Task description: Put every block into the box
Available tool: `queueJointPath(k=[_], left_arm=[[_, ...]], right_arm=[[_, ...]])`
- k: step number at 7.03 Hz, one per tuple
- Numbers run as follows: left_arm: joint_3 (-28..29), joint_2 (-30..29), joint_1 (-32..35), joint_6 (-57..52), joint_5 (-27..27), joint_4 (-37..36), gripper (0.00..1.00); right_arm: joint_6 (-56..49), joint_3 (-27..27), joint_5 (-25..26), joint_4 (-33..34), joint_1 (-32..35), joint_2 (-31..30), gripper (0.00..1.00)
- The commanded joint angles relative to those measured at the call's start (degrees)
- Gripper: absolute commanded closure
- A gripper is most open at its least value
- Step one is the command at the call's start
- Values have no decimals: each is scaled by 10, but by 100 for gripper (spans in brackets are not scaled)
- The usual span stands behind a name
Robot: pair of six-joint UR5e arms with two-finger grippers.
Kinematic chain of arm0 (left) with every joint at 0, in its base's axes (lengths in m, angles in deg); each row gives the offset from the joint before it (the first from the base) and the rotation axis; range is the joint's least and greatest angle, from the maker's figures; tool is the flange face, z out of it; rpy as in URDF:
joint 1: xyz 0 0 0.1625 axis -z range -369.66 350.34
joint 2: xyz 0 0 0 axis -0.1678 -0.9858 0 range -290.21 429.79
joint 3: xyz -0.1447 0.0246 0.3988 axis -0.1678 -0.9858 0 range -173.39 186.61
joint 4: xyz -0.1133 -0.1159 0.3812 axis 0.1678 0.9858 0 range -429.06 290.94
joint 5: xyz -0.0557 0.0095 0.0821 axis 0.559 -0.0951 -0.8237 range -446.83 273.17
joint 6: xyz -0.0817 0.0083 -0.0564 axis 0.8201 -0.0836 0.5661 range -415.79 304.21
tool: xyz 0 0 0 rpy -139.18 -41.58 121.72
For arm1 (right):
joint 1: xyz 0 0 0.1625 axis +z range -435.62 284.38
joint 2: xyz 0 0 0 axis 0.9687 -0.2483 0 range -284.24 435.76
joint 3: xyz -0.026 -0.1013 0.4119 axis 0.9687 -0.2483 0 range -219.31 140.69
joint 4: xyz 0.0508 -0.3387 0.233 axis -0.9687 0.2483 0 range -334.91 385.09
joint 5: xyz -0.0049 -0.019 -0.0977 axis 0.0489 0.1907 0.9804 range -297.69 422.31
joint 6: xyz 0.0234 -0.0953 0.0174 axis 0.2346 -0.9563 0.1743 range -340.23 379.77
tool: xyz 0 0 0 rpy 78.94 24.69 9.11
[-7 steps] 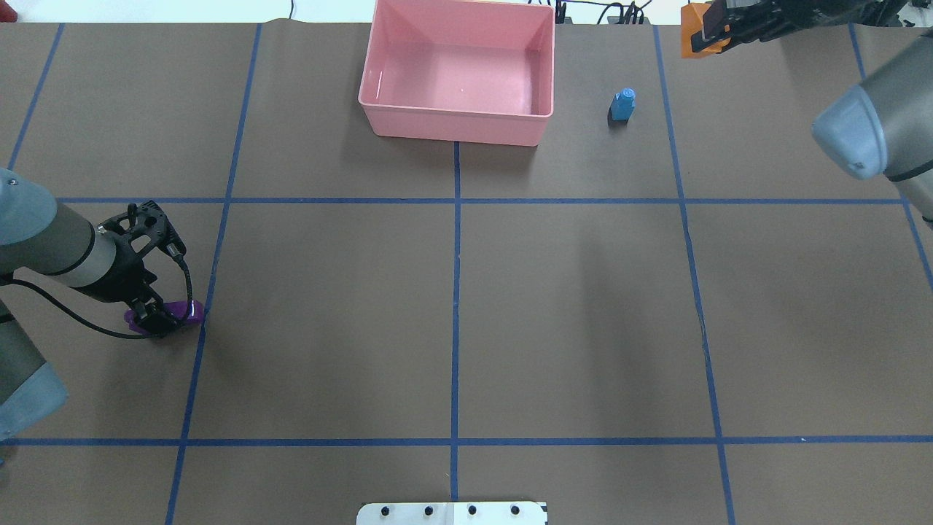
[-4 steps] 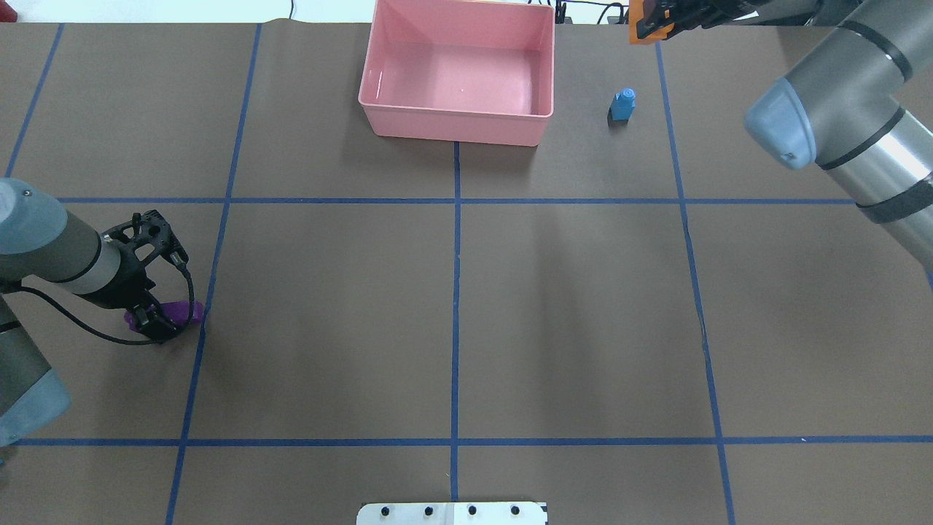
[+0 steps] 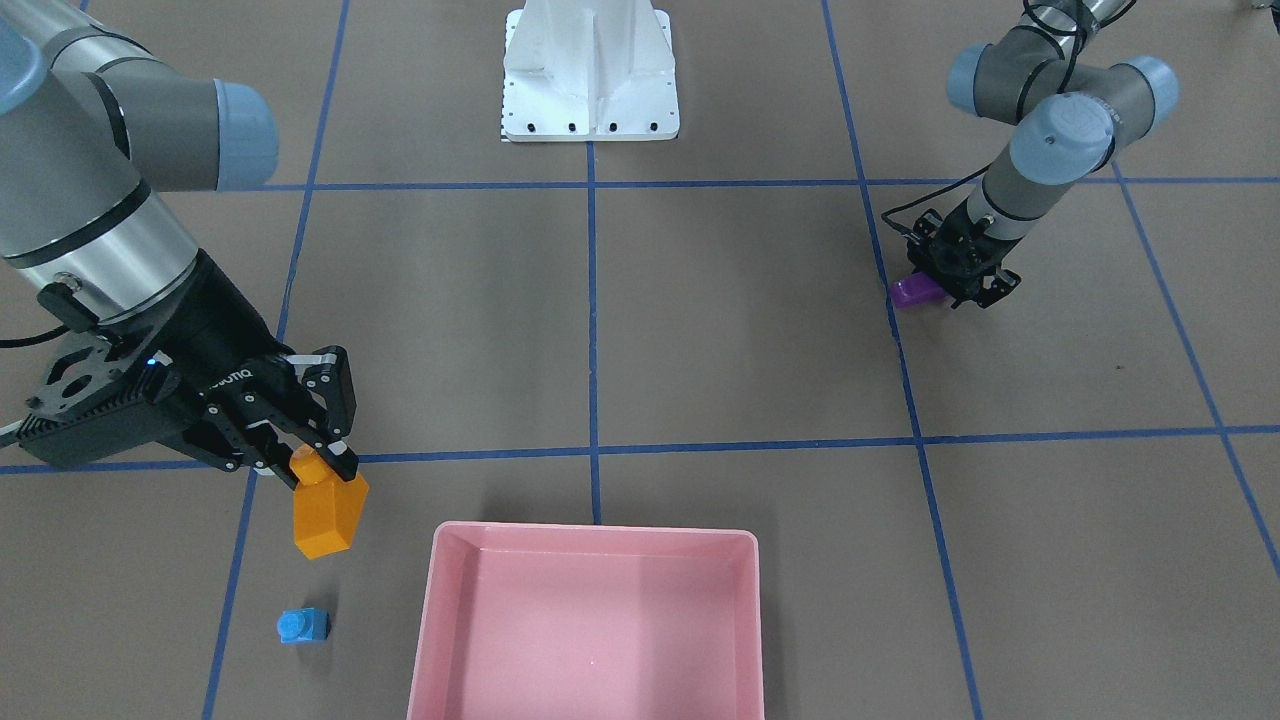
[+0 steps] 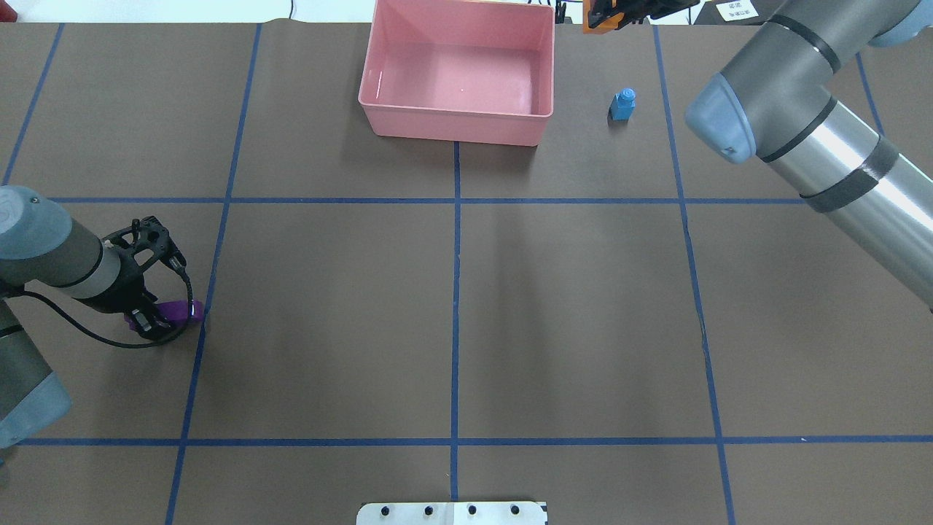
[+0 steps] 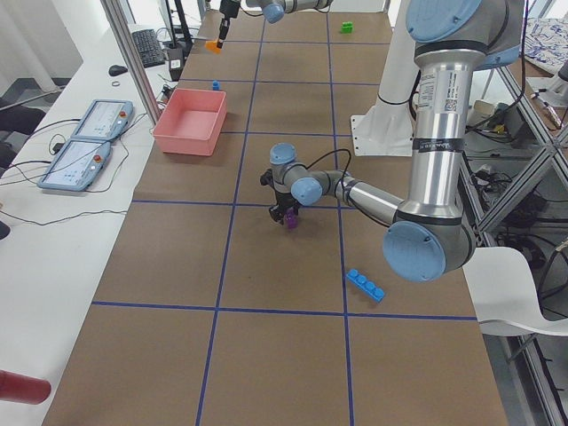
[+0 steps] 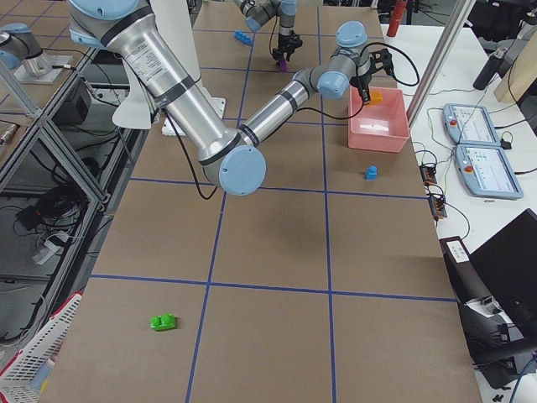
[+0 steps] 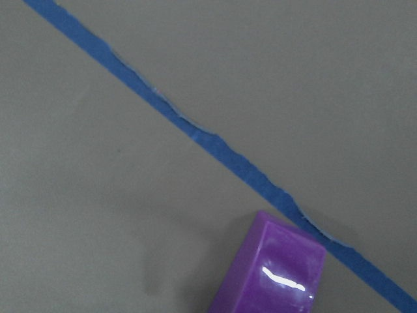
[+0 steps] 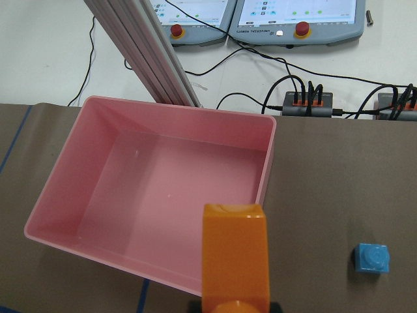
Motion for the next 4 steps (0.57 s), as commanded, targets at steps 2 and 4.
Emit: queueJointPath(k=[2,4], left_arm=[[-42,13,1,109,39,-5,100],[-75,15,8,116,87,-6,100]], right_arm=[[1,-71,30,0,-21,66,100],[1,-163,38,-1,-31,129,100]])
